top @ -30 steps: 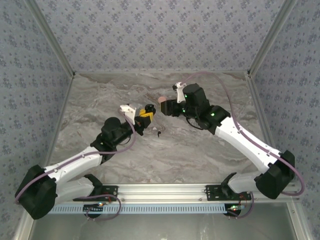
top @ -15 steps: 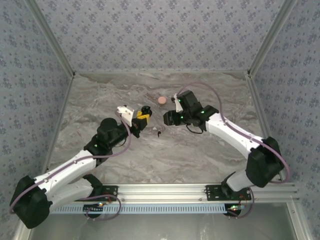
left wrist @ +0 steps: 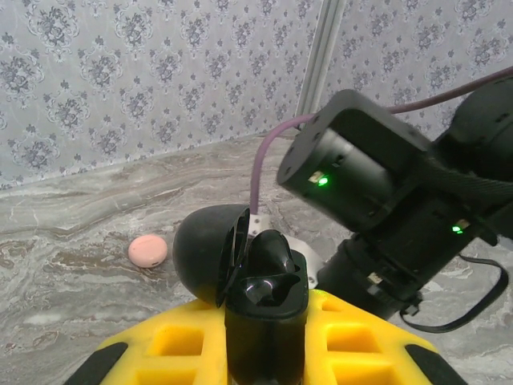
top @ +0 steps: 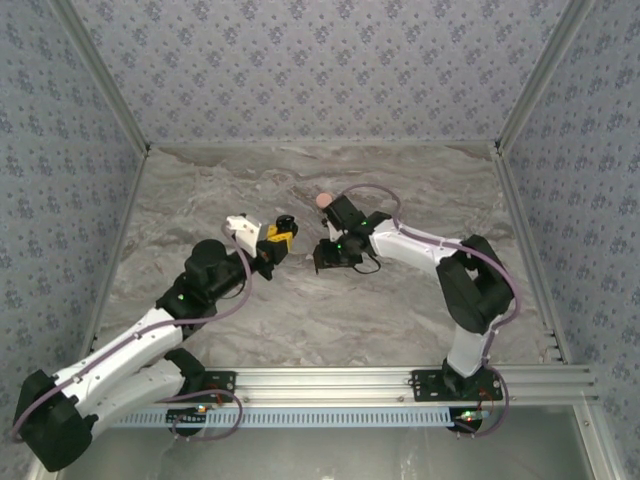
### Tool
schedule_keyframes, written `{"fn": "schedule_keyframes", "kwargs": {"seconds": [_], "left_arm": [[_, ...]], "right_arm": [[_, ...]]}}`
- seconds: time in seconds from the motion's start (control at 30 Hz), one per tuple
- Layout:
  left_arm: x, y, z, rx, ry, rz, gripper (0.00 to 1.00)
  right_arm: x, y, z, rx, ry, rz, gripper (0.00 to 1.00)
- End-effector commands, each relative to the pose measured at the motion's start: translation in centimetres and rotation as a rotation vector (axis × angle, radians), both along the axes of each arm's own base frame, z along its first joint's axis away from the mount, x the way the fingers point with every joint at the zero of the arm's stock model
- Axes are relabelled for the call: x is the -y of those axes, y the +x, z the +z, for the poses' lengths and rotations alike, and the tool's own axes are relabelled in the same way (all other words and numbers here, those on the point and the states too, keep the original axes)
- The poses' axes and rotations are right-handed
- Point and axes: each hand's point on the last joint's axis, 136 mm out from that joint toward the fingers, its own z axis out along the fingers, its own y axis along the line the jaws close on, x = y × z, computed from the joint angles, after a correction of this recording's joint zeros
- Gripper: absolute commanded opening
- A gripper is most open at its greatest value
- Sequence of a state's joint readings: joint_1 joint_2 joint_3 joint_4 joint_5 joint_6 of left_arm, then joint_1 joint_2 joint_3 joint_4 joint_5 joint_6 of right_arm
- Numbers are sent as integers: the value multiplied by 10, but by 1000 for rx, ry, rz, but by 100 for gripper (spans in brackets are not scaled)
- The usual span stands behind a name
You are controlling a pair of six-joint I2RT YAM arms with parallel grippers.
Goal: Insert wireless bluetooth earbuds into charging case
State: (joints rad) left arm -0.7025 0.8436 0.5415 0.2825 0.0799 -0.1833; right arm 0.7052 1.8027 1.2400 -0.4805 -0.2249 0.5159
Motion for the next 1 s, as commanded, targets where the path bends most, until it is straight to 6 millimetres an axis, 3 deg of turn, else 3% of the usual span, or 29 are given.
{"fn": "schedule_keyframes", "kwargs": {"seconds": [0.0,0.4,0.97], "left_arm": [[-5,-3,12,36,-12,13,18],[-10,-8,12,42,-16,15,18],[-11,-7,8,33,-10,21,18]], "right_arm": [[-7,0,-3,-42,-23,-13,40],[-7,8,-28,-110,-141,-62,33],[-12,13,-42,-147,-186,-59,35]]}}
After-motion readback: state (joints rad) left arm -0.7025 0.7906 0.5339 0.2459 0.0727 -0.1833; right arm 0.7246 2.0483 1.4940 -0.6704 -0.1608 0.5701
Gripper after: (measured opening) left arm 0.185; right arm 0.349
